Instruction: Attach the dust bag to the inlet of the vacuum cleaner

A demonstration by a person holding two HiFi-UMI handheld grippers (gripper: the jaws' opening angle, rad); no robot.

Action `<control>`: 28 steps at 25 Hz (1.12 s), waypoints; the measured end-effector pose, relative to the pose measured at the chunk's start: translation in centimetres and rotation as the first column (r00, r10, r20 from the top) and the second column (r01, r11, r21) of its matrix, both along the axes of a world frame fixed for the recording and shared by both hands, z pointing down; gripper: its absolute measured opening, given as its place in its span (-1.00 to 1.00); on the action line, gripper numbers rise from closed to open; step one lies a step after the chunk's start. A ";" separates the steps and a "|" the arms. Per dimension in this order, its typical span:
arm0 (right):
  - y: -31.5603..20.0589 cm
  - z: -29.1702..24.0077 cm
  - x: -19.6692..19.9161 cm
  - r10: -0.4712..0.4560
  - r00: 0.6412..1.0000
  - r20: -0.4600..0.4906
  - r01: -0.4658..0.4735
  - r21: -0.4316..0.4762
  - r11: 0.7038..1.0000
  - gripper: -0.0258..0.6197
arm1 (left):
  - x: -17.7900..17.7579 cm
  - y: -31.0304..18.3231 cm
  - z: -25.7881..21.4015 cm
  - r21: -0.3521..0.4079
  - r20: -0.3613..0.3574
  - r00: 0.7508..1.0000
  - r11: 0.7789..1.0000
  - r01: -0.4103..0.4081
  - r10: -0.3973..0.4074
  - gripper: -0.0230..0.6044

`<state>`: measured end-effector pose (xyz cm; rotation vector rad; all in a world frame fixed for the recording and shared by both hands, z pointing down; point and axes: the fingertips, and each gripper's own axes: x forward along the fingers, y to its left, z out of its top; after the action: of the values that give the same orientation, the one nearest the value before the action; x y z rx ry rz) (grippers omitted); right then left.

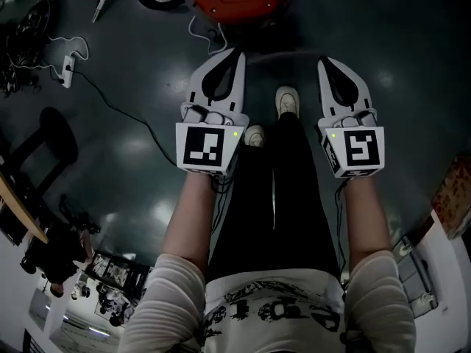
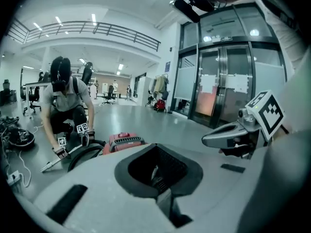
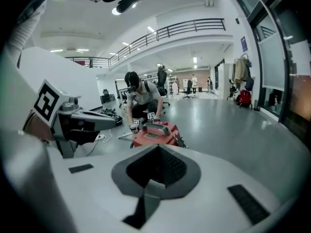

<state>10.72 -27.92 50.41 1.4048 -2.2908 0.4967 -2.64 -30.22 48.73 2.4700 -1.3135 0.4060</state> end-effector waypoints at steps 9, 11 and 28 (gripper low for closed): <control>5.7 -17.1 -0.1 0.146 0.988 0.055 -0.155 0.205 0.967 -0.92 | -1.1 7.0 -16.0 0.096 -0.081 0.995 0.993 0.074 -0.066 -0.93; 7.8 -20.1 0.3 0.174 0.981 0.088 -0.189 0.222 0.956 -0.92 | -1.5 9.1 -18.2 0.102 -0.067 0.996 0.993 0.063 -0.056 -0.93; 33.2 -37.3 3.6 0.081 0.986 0.147 -0.129 0.351 0.927 -0.92 | -1.0 36.3 -36.4 0.275 -0.129 0.981 0.946 0.173 -0.142 -0.93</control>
<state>14.28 5.32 13.10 1.7196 -2.5152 0.2078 -3.59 6.09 12.38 2.5437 -1.6072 0.0448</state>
